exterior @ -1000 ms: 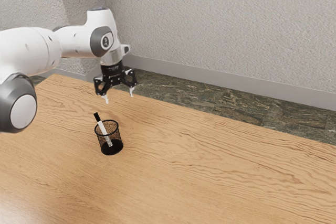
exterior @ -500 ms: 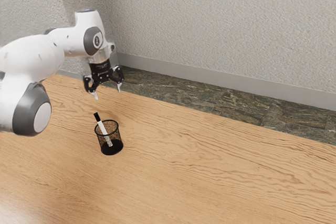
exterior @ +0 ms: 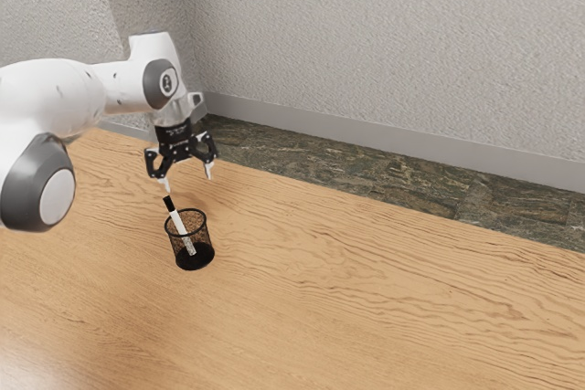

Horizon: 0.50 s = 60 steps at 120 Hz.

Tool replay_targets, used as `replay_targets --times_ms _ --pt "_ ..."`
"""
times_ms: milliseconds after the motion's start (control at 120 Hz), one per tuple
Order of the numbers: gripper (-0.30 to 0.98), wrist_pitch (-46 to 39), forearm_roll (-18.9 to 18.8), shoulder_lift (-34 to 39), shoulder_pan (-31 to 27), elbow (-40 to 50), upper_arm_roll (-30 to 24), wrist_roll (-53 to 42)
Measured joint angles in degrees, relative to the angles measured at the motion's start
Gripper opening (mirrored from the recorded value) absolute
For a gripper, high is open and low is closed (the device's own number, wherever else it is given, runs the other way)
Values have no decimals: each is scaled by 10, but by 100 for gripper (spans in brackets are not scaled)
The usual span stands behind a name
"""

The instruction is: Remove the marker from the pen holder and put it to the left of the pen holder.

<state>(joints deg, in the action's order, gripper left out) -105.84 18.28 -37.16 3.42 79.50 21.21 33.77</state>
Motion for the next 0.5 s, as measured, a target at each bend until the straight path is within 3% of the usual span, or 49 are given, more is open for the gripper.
replay_targets --times_ms 242,500 --pt "69 -28 -8 37 1 64 24 -11" --pt "69 -79 -8 100 16 163 7 -18"
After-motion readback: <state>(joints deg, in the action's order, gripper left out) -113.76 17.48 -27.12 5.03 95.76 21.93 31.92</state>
